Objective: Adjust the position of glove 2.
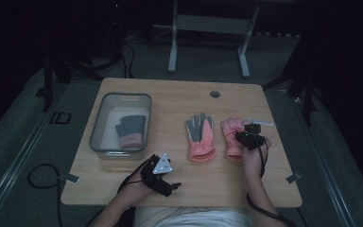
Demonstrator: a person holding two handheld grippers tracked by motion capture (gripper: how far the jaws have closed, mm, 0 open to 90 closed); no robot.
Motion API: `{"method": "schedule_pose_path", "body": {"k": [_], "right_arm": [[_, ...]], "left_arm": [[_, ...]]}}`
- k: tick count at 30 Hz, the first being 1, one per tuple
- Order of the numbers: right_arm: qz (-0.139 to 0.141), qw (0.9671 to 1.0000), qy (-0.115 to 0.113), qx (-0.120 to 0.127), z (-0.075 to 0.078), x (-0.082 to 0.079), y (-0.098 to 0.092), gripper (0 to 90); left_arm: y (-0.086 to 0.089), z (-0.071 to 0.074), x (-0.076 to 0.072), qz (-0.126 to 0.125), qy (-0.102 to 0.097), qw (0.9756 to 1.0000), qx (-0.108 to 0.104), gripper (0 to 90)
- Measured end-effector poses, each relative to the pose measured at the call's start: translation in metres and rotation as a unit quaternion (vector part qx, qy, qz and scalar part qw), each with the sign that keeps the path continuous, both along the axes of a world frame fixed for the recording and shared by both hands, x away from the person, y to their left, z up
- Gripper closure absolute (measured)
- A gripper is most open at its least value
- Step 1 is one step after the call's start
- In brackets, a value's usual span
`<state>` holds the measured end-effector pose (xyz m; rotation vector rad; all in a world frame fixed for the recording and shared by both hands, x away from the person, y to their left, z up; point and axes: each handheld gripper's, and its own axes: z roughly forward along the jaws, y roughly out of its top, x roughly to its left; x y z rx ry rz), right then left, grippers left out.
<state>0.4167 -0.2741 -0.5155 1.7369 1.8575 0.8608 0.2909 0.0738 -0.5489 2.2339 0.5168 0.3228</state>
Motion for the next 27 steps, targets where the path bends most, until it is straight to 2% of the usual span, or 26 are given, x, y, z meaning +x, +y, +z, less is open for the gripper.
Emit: {"method": "schedule_pose_path", "body": {"k": [3, 6, 7, 8, 9, 11, 13, 15, 16, 18, 23, 26, 27], "right_arm": [[0.008, 0.9999, -0.011, 0.001, 0.012, 0.000, -0.004, 65.2], [0.043, 0.9989, -0.018, 0.004, 0.022, 0.001, -0.009, 62.7], [0.056, 0.9982, -0.016, -0.009, 0.026, 0.002, -0.011, 62.5], [0.065, 0.9977, -0.017, -0.010, 0.027, 0.003, -0.012, 62.2], [0.081, 0.9965, -0.018, -0.005, 0.030, 0.005, -0.015, 61.0], [0.095, 0.9952, -0.015, -0.018, 0.034, 0.007, -0.021, 60.5], [0.115, 0.9932, -0.012, -0.014, 0.037, 0.008, -0.025, 60.5], [0.133, 0.9906, -0.008, -0.032, 0.039, 0.009, -0.024, 63.6], [0.147, 0.9885, -0.007, -0.035, 0.039, 0.010, -0.024, 63.5], [0.157, 0.9868, 0.001, -0.038, 0.036, 0.012, -0.025, 63.0], [0.159, 0.9866, 0.011, -0.033, 0.024, 0.016, -0.022, 59.8], [0.161, 0.9855, 0.022, -0.051, 0.013, 0.017, -0.016, 60.1], [0.158, 0.9847, 0.028, -0.066, 0.007, 0.017, -0.013, 59.6]], "left_arm": [[0.000, 0.000, 0.000, -0.001, 0.003, 1.0000, 0.000, 7.1], [0.001, 0.000, 0.000, -0.001, 0.002, 1.0000, -0.003, 7.1], [0.001, 0.001, 0.000, -0.001, 0.002, 1.0000, -0.004, 7.1], [0.001, 0.001, 0.000, -0.001, 0.002, 1.0000, -0.005, 7.1], [0.001, 0.001, 0.000, 0.000, 0.000, 1.0000, -0.004, 7.1], [0.001, 0.000, 0.000, 0.000, -0.001, 1.0000, -0.001, 7.1], [0.000, 0.000, -0.001, 0.000, 0.000, 1.0000, 0.003, 7.1], [0.000, -0.001, -0.001, -0.001, 0.000, 1.0000, 0.006, 7.1], [0.000, -0.001, -0.001, -0.002, 0.000, 1.0000, 0.004, 7.1], [0.000, -0.001, -0.001, -0.001, -0.001, 1.0000, 0.002, 7.1], [0.000, -0.001, -0.001, -0.001, -0.002, 1.0000, 0.004, 7.1], [0.000, -0.001, -0.001, -0.002, -0.001, 1.0000, 0.003, 7.1], [0.000, -0.001, -0.001, -0.001, -0.001, 1.0000, 0.004, 7.1]]}}
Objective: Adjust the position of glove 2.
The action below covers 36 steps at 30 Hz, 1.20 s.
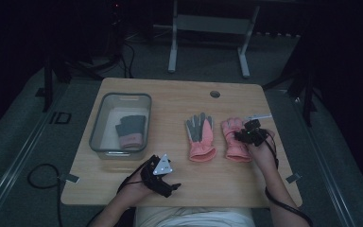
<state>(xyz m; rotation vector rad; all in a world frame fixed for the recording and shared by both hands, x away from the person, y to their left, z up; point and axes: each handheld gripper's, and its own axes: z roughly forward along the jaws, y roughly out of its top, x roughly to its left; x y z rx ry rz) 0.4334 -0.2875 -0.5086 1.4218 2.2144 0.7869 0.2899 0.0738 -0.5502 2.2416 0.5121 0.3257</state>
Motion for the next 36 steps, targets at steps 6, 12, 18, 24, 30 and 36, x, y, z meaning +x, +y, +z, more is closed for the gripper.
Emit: {"method": "schedule_pose_path", "body": {"k": [6, 12, 18, 24, 30, 36], "right_arm": [[0.000, 0.9974, -0.023, -0.068, -0.014, -0.006, 0.015, 55.2], [0.013, 0.9971, -0.029, -0.069, -0.016, -0.007, 0.016, 54.5], [0.005, 0.9994, -0.021, -0.027, -0.016, -0.008, 0.010, 82.9], [-0.015, 0.9994, -0.032, -0.004, 0.006, -0.012, 0.006, 85.8], [-0.014, 0.9977, -0.065, 0.014, 0.049, -0.015, 0.014, 85.9], [-0.001, 0.9950, -0.095, 0.030, 0.089, -0.019, 0.041, 85.9]], "left_arm": [[0.000, 0.000, 0.000, 0.000, -0.002, 1.0000, 0.000, 7.1], [0.000, -0.001, 0.000, -0.001, -0.002, 1.0000, 0.005, 7.1], [0.000, -0.001, 0.000, -0.001, -0.002, 1.0000, 0.005, 7.1], [0.001, -0.001, 0.002, 0.003, -0.002, 1.0000, 0.007, 7.1], [0.002, -0.001, 0.002, 0.006, -0.003, 1.0000, 0.006, 7.1], [0.001, -0.002, 0.002, 0.005, -0.001, 1.0000, 0.008, 7.1]]}}
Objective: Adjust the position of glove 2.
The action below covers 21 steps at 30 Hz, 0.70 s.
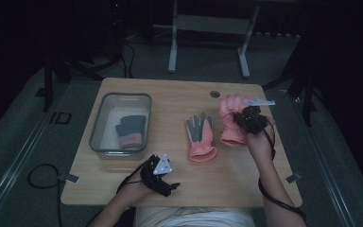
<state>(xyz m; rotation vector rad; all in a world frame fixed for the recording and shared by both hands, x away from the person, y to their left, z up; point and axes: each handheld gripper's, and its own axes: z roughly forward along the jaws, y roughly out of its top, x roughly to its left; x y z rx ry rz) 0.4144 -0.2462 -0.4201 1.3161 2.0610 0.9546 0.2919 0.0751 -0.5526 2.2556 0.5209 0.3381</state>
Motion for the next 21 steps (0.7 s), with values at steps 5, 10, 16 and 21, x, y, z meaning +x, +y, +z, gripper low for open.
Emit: {"method": "schedule_pose_path", "body": {"k": [5, 10, 16, 21], "right_arm": [[0.015, 0.9997, -0.003, 0.018, 0.012, -0.003, 0.027, 85.9], [0.033, 0.9991, 0.000, 0.028, 0.015, -0.007, 0.054, 85.8], [0.049, 0.9983, 0.011, 0.028, 0.007, -0.010, 0.079, 85.8], [0.053, 0.9978, 0.027, 0.030, -0.010, -0.012, 0.086, 85.5]], "left_arm": [[0.001, 0.001, 0.000, 0.001, -0.003, 1.0000, -0.003, 7.1], [0.001, 0.000, 0.000, -0.001, -0.003, 1.0000, -0.003, 7.1], [-0.001, 0.000, -0.001, -0.005, -0.003, 1.0000, 0.000, 7.1], [0.000, 0.001, 0.000, -0.005, -0.003, 1.0000, 0.002, 7.1]]}}
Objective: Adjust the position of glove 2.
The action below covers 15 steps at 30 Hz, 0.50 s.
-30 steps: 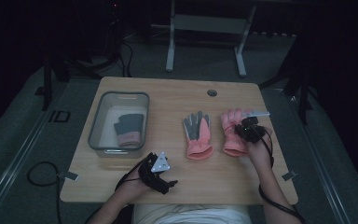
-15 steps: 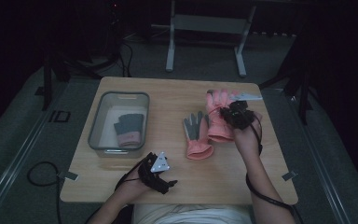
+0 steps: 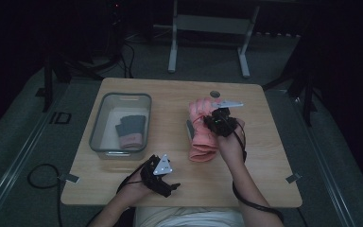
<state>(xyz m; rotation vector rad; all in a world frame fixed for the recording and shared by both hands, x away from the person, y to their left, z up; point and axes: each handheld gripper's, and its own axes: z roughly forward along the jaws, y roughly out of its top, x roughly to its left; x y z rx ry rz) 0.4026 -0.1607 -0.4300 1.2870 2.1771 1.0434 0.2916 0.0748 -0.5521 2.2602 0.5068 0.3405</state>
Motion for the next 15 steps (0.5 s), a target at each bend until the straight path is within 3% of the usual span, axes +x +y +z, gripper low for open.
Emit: {"method": "schedule_pose_path", "body": {"k": [10, 15], "right_arm": [[-0.009, 0.9988, 0.046, -0.012, -0.042, 0.014, 0.005, 84.6], [-0.008, 0.9985, 0.051, -0.017, -0.052, 0.019, 0.006, 82.8]], "left_arm": [[-0.001, -0.001, -0.001, -0.003, 0.001, 1.0000, 0.002, 7.1], [0.000, -0.001, 0.000, -0.002, 0.002, 1.0000, 0.000, 7.1]]}}
